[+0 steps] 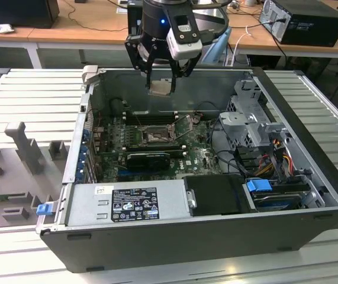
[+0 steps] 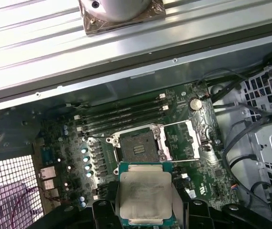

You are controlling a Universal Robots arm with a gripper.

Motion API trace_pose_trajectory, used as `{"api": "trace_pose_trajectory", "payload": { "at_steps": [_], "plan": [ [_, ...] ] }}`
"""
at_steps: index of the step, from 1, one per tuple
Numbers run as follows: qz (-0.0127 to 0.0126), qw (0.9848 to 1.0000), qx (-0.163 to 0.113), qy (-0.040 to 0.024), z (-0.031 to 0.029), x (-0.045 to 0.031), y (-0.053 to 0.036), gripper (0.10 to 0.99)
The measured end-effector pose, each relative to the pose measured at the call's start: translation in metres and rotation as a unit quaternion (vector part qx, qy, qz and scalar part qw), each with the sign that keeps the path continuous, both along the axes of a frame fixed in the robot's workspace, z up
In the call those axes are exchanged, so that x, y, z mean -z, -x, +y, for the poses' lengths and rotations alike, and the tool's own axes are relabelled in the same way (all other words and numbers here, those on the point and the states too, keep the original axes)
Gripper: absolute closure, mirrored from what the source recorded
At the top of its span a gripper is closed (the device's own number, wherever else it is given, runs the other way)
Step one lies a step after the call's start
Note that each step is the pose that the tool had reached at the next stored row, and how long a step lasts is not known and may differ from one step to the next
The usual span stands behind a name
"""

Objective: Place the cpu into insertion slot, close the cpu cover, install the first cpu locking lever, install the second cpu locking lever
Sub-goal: 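Place the cpu into insertion slot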

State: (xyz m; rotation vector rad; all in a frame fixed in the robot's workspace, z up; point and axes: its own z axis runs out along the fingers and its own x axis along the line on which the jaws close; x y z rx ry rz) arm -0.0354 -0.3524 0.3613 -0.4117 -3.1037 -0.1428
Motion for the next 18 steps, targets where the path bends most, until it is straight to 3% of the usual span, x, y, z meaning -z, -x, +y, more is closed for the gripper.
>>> {"api": "trace_pose_trajectory", "payload": {
  "at_steps": [7, 18],
  "plan": [
    [0.0, 0.9997, 0.026, -0.0001, 0.0, 0.0016, 0.0, 0.557],
    [0.0, 0.9996, 0.028, 0.0, -0.0002, 0.0093, 0.0, 0.557]
  ]
}}
